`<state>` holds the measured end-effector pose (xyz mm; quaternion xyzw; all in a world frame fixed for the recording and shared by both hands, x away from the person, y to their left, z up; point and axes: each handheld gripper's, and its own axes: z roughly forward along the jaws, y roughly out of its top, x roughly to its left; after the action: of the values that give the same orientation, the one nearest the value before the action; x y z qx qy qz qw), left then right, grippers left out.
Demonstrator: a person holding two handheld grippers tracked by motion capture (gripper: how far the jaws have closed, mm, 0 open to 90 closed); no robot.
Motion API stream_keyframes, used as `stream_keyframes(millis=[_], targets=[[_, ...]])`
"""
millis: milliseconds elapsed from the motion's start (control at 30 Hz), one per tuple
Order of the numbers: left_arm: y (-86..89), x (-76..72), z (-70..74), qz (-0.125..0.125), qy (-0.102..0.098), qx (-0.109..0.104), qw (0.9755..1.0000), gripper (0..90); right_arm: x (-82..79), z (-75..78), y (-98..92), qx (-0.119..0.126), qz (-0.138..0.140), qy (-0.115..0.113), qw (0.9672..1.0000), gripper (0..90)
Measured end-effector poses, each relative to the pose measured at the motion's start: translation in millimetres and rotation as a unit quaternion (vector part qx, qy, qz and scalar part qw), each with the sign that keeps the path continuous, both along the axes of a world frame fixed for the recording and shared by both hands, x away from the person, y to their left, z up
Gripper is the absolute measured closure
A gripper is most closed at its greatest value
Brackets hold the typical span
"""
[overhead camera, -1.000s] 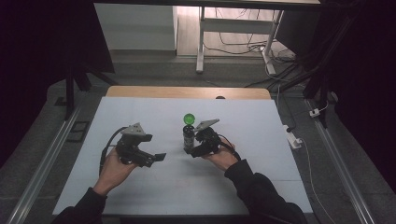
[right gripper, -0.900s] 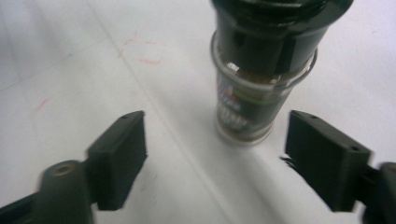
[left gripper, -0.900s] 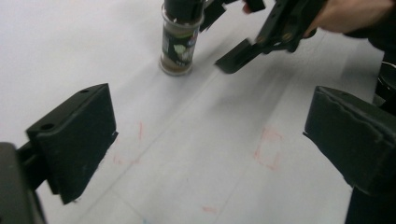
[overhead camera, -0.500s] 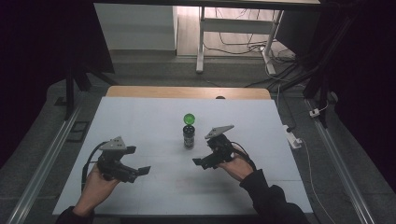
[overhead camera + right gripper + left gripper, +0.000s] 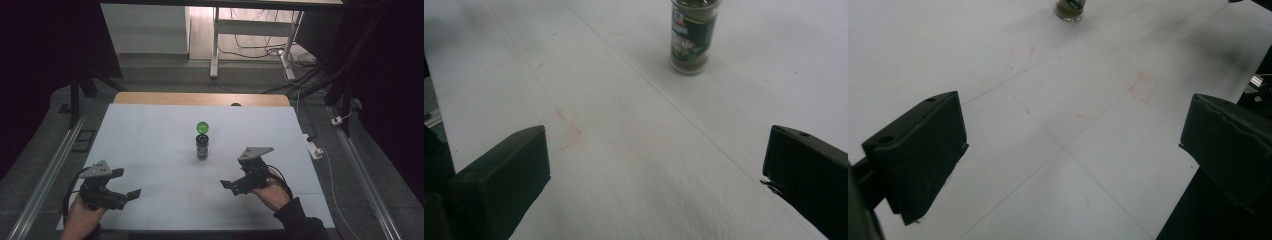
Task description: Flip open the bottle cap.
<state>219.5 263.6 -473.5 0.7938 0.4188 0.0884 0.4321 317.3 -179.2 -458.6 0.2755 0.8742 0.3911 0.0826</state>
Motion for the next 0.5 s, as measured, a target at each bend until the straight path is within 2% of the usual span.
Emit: stream_keyframes(millis=[200,500], targets=[[13.2,-13.4,-1.7,0.022,-0.001,0.003,0.9997,0.0,-15.0,5.3,-26.8,0.000,-0.028,-0.010,0.9996,0.0],[25.0,-25.7,-3.4,0.043,-0.002,0.006,0.9991,0.0,-32.7,3.9,-68.1,0.008,-0.085,-0.005,0.9963,0.0]])
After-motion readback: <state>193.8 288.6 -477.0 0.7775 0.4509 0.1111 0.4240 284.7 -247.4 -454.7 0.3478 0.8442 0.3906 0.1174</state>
